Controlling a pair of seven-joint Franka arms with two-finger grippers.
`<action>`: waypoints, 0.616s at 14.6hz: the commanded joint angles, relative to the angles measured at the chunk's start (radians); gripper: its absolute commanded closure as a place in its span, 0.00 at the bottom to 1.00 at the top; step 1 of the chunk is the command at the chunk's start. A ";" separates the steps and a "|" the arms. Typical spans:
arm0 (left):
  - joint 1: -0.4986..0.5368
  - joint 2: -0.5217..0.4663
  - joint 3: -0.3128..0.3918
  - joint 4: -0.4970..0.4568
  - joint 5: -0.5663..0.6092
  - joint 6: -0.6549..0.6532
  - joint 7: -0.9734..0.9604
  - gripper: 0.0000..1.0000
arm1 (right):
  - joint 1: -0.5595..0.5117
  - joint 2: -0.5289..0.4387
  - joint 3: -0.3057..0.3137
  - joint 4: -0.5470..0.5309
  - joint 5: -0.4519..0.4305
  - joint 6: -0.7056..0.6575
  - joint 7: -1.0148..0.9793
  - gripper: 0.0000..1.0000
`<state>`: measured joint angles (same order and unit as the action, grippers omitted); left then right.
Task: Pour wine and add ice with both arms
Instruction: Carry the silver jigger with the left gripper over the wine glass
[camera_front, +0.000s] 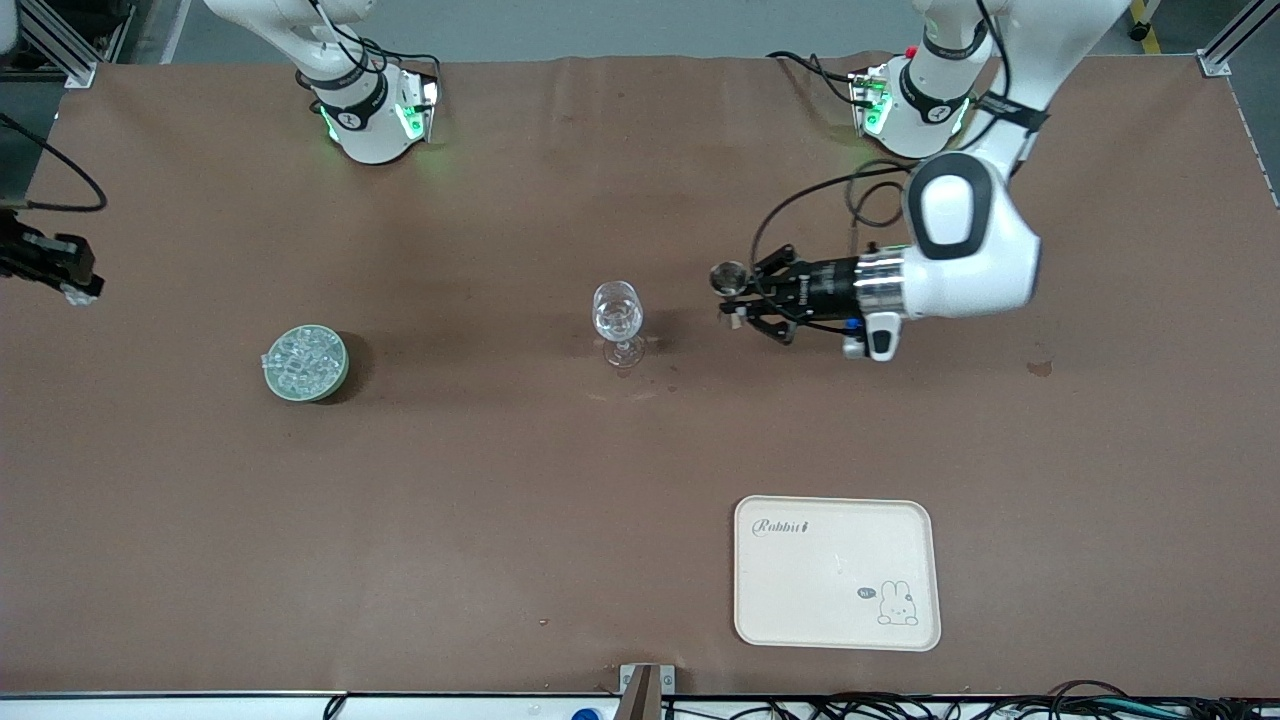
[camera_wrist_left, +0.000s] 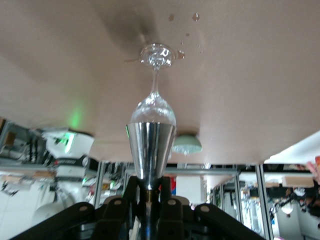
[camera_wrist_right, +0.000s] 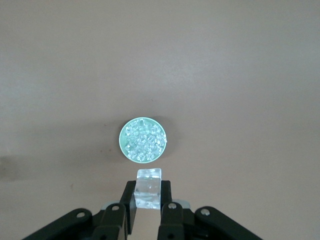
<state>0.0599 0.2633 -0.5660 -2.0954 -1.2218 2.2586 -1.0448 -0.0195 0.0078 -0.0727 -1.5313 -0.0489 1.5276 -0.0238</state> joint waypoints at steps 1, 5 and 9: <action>0.005 0.079 -0.066 0.044 -0.013 0.097 0.003 0.99 | -0.022 0.012 0.005 0.069 0.017 -0.044 0.007 0.99; -0.008 0.126 -0.106 0.073 0.076 0.157 -0.003 0.99 | -0.031 0.018 0.017 0.106 0.018 -0.046 0.007 0.99; -0.028 0.146 -0.129 0.083 0.140 0.214 -0.006 0.99 | -0.030 0.018 0.019 0.106 0.020 -0.044 0.011 0.99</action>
<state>0.0430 0.3933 -0.6772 -2.0317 -1.1163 2.4372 -1.0392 -0.0363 0.0131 -0.0670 -1.4505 -0.0454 1.4983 -0.0238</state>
